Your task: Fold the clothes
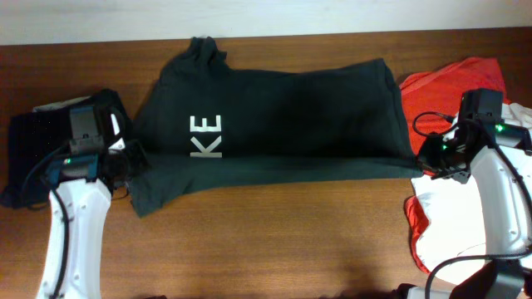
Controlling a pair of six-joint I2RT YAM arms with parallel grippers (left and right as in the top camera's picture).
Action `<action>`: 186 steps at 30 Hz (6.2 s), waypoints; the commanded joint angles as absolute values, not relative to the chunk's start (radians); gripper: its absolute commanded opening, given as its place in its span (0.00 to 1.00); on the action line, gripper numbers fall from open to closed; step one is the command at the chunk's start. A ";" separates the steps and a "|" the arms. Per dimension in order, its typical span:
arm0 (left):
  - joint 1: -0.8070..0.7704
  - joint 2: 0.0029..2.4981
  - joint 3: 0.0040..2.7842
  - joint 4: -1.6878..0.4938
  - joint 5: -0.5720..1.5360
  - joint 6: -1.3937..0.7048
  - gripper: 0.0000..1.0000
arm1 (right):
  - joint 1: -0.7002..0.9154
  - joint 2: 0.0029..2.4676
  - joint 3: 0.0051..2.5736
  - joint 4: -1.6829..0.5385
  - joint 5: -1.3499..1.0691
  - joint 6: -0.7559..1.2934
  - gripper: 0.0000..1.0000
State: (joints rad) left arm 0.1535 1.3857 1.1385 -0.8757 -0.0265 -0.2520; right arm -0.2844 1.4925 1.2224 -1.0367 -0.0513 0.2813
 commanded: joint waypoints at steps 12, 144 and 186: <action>0.153 1.718 1.133 -0.463 0.091 -0.262 0.01 | -0.227 1.780 1.222 -0.587 -0.068 0.277 0.08; 0.211 1.876 1.346 -1.108 0.082 -0.174 0.42 | -0.231 1.877 1.166 -1.093 0.168 0.296 0.41; 0.335 1.882 1.177 -1.108 -0.232 -0.355 0.00 | -0.229 1.872 1.178 -0.925 -0.202 0.139 0.37</action>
State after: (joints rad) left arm 0.3317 1.8854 1.1599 -1.1107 -0.2176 -0.3382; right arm -0.2317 1.8614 1.1812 -0.9310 -0.1902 0.1467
